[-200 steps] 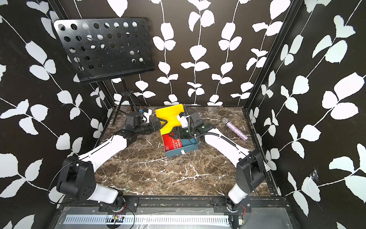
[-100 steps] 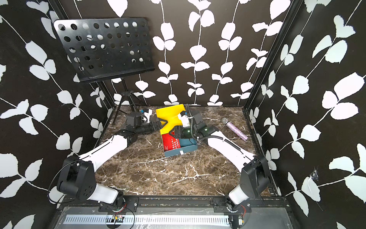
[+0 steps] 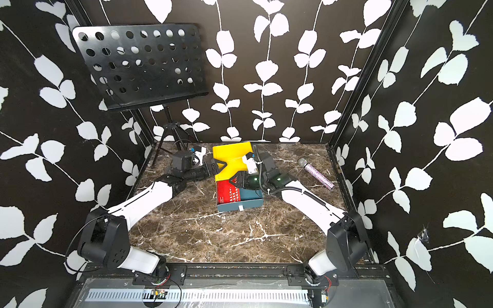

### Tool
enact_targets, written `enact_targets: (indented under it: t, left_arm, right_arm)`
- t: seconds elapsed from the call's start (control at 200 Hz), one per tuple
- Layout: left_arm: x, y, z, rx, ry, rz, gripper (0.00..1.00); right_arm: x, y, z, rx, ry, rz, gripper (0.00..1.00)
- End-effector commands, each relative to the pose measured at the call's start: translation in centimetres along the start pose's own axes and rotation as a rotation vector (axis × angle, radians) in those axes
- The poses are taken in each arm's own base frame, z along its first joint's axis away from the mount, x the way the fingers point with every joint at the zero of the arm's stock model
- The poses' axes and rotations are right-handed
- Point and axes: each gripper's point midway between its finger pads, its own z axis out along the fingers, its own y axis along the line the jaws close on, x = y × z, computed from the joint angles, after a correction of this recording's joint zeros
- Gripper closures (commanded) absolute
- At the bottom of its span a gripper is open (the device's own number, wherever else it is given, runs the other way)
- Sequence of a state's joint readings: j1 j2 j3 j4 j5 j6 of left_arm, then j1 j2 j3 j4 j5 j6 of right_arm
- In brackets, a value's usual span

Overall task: Take the postcards out of the drawer
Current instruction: Pick up the postcard from the drawer.

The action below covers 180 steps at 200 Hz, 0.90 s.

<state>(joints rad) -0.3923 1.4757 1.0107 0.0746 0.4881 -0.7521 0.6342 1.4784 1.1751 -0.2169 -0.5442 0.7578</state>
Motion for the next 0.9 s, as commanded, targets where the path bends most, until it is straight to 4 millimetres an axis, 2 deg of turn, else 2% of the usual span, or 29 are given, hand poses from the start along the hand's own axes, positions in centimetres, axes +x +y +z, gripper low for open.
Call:
enact_targets:
  t: [0.0, 0.26, 0.525, 0.895]
  left_arm:
    - [0.5, -1.5, 0.3, 0.058, 0.021, 0.003, 0.01]
    - [0.4, -1.9, 0.6, 0.062, 0.016, 0.006, 0.01]
    - [0.5, -2.0, 0.6, 0.055, 0.011, 0.007, 0.01]
    - [0.4, -2.4, 0.6, 0.069, -0.001, 0.006, 0.01]
  right_arm:
    - [0.5, 1.4, -0.7, -0.047, -0.002, 0.033, 0.44]
    - [1.2, 1.1, -0.5, -0.056, 0.015, 0.075, 0.46]
    - [0.0, 3.0, -1.5, -0.135, -0.046, 0.074, 0.50]
    - [2.1, 1.9, -1.1, -0.057, -0.006, 0.076, 0.60]
